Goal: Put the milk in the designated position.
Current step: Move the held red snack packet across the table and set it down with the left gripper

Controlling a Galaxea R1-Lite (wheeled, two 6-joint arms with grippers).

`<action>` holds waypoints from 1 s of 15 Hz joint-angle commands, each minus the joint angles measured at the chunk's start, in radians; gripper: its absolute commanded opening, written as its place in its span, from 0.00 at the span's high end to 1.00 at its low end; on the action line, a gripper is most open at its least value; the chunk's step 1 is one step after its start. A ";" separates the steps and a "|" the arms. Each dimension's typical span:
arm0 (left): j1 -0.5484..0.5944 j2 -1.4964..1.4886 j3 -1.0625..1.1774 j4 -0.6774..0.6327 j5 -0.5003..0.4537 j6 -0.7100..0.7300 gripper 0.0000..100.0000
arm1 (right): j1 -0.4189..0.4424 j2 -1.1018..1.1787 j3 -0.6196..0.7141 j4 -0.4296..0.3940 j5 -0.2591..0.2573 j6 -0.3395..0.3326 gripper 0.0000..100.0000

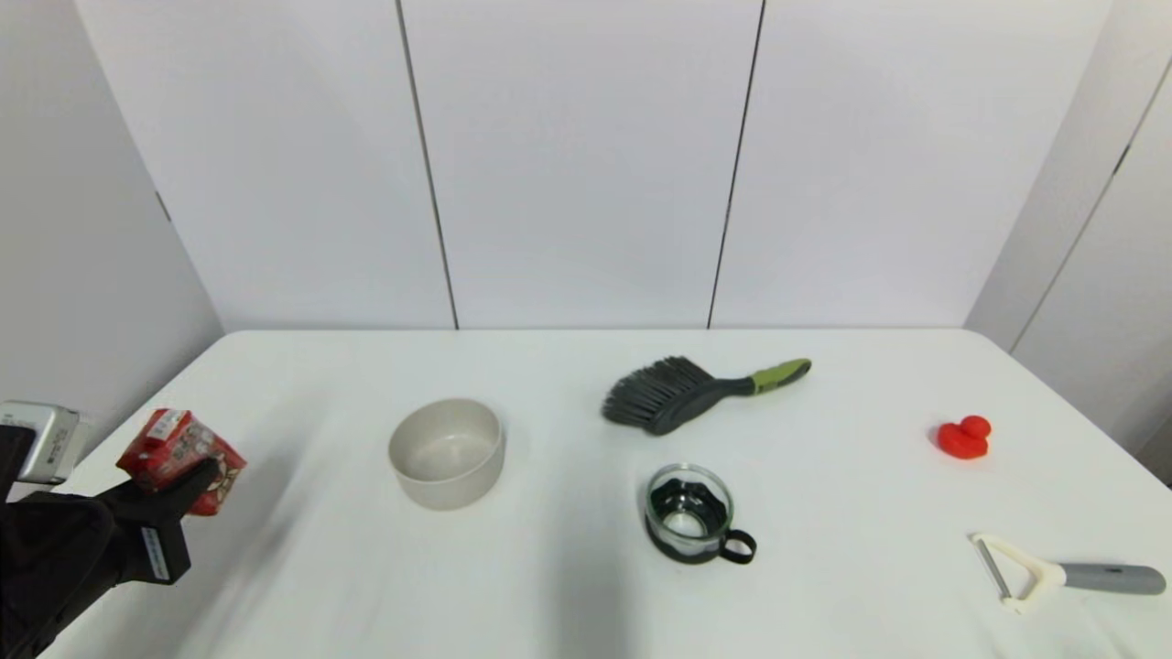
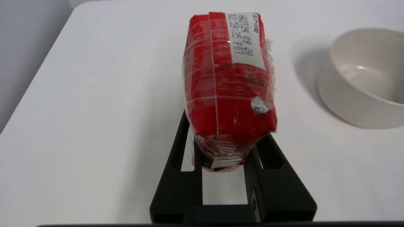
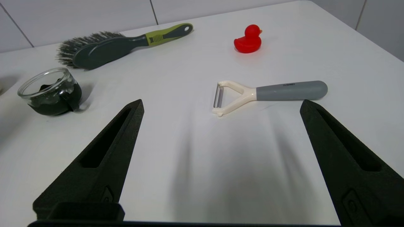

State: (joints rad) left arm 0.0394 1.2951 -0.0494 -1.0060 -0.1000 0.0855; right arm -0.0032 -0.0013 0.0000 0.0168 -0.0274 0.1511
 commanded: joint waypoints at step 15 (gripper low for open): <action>-0.716 0.201 -0.827 0.471 0.000 0.000 1.00 | 0.000 0.001 0.000 0.000 0.000 0.001 0.00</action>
State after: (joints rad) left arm -0.5940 1.3706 -0.7677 -0.5323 -0.0994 0.0870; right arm -0.0032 -0.0013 0.0000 0.0168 -0.0274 0.1509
